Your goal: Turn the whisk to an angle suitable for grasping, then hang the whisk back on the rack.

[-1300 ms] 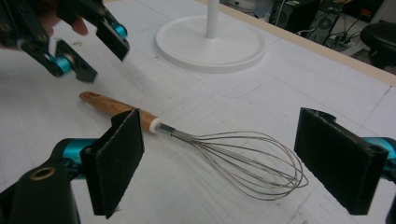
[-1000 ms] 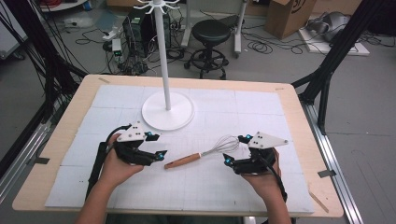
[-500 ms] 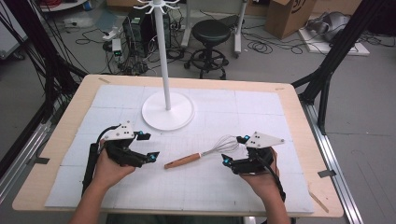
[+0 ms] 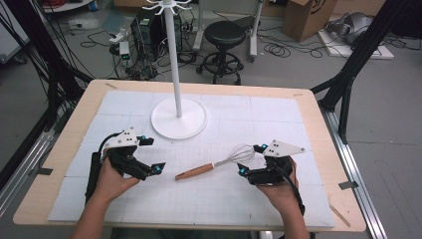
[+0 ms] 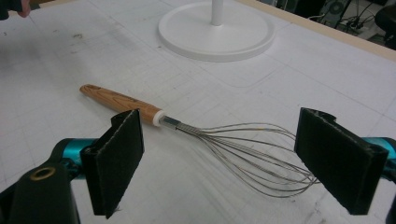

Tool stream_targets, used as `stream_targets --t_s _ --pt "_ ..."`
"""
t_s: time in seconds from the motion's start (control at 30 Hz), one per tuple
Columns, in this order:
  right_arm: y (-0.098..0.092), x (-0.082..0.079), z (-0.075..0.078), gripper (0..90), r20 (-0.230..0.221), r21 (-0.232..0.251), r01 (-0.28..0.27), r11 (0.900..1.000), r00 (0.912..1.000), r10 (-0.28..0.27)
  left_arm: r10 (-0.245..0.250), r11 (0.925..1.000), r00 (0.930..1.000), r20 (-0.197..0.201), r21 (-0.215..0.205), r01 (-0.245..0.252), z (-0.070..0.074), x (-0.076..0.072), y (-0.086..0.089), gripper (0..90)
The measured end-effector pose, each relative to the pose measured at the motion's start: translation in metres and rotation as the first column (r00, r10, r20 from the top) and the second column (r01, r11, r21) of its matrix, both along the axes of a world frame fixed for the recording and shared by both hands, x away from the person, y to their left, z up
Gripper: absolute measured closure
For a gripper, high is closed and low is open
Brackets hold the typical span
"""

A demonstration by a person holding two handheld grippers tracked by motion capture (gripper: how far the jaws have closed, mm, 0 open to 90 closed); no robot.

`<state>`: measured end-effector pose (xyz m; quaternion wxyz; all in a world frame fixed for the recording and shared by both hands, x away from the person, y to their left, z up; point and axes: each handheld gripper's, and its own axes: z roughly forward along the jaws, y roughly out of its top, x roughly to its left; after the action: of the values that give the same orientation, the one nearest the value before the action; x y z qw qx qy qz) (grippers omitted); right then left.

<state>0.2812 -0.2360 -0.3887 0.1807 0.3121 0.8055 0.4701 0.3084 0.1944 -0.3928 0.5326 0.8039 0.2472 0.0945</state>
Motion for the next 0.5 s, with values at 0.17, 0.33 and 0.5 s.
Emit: stream_targets --t_s 0.17,0.33,0.5 --pt "0.0003 0.0012 -0.0016 15.0 -0.002 -0.004 -0.008 1.0 1.0 0.008 0.003 1.0 1.0 0.002 -0.008 -0.003 0.001 0.0005 0.0017 1.6" --pt "0.0 0.0001 -0.0011 15.0 0.0 -0.001 -0.011 1.0 0.9999 0.011 0.003 1.0 1.0 -0.001 0.004 -0.003 0.0 0.0005 0.0002 1.6" --pt "0.0033 -0.0007 0.002 15.0 0.005 -0.016 -0.024 1.0 0.9997 0.024 0.0 1.0 1.0 0.002 0.005 0.0 -0.0006 0.0033 0.0049 1.6"
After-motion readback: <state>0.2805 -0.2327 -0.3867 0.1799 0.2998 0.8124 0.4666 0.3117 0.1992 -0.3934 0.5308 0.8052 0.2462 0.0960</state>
